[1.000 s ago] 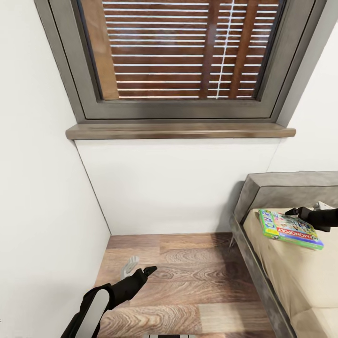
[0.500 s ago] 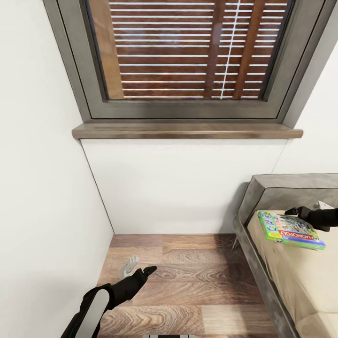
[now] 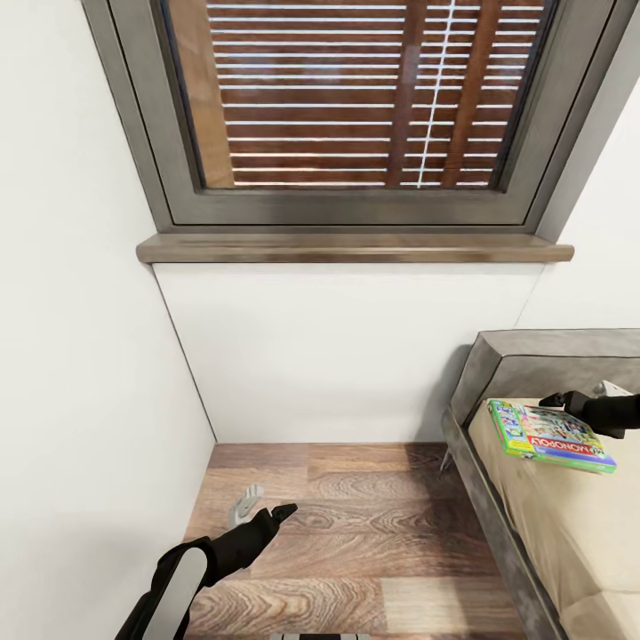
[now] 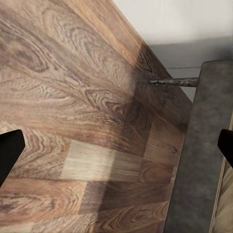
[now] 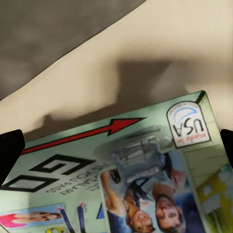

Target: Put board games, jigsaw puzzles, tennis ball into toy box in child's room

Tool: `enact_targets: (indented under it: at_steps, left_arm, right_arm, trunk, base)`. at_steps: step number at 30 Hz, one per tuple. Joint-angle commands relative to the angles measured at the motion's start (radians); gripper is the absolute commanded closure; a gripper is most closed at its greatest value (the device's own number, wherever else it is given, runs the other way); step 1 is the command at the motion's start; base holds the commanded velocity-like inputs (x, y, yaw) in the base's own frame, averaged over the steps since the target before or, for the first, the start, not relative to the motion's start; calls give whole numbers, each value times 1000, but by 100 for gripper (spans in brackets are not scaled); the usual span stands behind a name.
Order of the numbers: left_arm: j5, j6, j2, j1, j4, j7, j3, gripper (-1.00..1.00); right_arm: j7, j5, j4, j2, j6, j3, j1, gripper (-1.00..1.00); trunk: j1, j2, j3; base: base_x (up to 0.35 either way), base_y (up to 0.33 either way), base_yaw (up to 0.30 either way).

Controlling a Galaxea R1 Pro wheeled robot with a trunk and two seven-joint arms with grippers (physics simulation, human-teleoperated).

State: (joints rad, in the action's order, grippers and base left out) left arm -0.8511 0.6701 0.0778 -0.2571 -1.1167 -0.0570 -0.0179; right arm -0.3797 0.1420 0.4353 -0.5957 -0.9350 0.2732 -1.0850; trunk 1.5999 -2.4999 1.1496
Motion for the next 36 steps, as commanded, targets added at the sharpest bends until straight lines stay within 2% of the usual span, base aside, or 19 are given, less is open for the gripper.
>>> enact_targets:
  at_steps: [1, 36]
  left_arm:
    - [1, 4, 0, -1, 0, -3, 1, -100]
    - [1, 4, 0, -1, 0, -3, 1, -100]
  right_arm:
    - [-1, 25, -55, 1, -10, 5, 0, -100]
    - [-1, 25, -56, 1, -3, 6, 5, -100]
  trunk:
    - [0, 0, 1]
    - [0, 0, 1]
  base:
    - [0, 0, 1]
    - [0, 0, 6]
